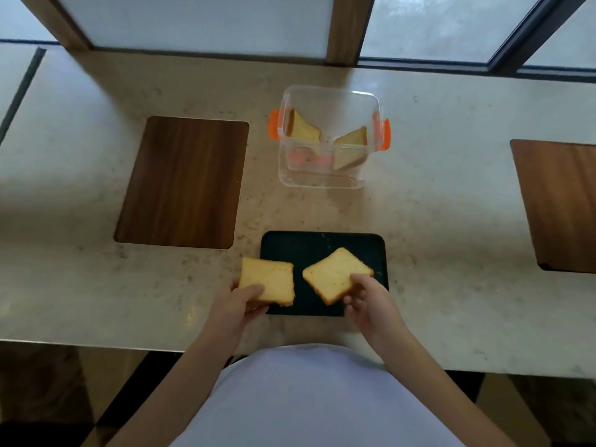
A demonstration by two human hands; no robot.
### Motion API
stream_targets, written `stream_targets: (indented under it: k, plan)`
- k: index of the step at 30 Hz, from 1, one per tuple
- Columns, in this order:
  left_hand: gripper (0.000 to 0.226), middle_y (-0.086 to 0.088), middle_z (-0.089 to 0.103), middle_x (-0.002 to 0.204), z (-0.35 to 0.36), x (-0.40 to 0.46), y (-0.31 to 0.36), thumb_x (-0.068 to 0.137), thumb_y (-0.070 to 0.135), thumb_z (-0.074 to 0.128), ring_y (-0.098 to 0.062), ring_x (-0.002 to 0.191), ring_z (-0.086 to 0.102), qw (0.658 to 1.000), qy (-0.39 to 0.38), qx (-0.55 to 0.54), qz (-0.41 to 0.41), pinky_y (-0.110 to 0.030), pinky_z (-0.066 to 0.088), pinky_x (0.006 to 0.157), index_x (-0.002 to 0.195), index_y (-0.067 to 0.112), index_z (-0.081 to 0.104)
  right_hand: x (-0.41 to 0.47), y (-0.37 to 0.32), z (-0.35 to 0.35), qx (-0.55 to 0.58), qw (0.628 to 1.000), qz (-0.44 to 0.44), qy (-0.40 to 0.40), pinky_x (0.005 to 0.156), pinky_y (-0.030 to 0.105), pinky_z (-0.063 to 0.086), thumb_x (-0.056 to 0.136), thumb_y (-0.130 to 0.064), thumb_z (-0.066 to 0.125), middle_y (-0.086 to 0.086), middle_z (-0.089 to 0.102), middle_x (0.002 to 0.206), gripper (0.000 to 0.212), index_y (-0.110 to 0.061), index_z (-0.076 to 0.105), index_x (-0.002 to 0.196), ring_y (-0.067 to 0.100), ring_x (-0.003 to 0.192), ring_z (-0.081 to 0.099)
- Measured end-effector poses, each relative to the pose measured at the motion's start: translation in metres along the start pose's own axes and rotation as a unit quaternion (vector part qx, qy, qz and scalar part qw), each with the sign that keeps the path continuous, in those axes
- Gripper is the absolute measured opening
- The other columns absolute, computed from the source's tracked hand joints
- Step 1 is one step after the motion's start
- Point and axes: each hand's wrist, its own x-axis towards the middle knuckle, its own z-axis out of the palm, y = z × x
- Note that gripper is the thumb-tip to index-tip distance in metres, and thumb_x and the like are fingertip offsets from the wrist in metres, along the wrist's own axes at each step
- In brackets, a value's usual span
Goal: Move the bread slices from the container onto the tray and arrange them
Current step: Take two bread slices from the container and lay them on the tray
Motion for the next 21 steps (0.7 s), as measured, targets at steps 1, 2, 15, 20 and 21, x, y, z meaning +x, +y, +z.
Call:
stream_targets:
  k: [1,2,15,20,21]
  plan:
    - [0.043,-0.017,0.062,0.124,0.000,-0.001,0.002,0.090,0.003,0.066,-0.035,0.110,0.064,1.000,-0.001,-0.008,0.003,-0.040,0.057,0.077,0.130,0.007,0.050,0.003,-0.001,0.003,0.006,1.000,0.003,-0.002,0.049,0.025,0.047,0.093,-0.018,0.063,0.008,0.064,0.086,0.023,-0.012,0.060,0.115,0.013,0.056,0.060]
    - [0.043,-0.017,0.062,0.124,-0.001,-0.001,0.004,0.091,0.003,0.065,-0.036,0.110,0.064,1.000,-0.002,-0.019,0.002,-0.039,0.057,0.076,0.131,0.007,0.050,0.005,-0.001,0.006,0.018,1.000,0.006,-0.002,0.050,0.025,0.049,0.093,-0.017,0.063,0.009,0.065,0.089,0.022,-0.012,0.061,0.114,0.015,0.060,0.063]
    - [0.025,-0.016,0.068,0.112,-0.048,-0.003,0.008,0.089,0.005,0.067,-0.026,0.082,0.076,0.995,0.041,-0.073,0.045,-0.032,0.059,0.058,0.112,0.010,0.059,0.037,0.033,0.087,0.043,0.994,0.082,-0.054,0.063,0.030,0.056,0.096,-0.009,0.063,0.014,0.070,0.098,0.020,-0.007,0.059,0.116,0.022,0.081,0.071]
    - [0.027,-0.016,0.068,0.113,-0.054,-0.002,0.009,0.089,0.007,0.067,-0.029,0.087,0.074,0.995,0.047,-0.078,0.045,-0.030,0.058,0.058,0.115,0.010,0.059,0.044,0.033,0.101,-0.017,0.997,0.074,-0.031,0.064,0.031,0.058,0.097,-0.012,0.064,0.016,0.070,0.105,0.030,-0.003,0.055,0.124,0.022,0.085,0.072]
    - [0.027,-0.015,0.068,0.113,-0.054,-0.001,0.009,0.089,0.007,0.067,-0.029,0.088,0.074,0.995,0.047,-0.080,0.043,-0.031,0.058,0.058,0.115,0.010,0.059,0.045,0.032,0.101,-0.039,0.997,0.061,-0.020,0.065,0.031,0.059,0.097,-0.014,0.065,0.017,0.069,0.107,0.034,-0.003,0.052,0.126,0.022,0.087,0.072]
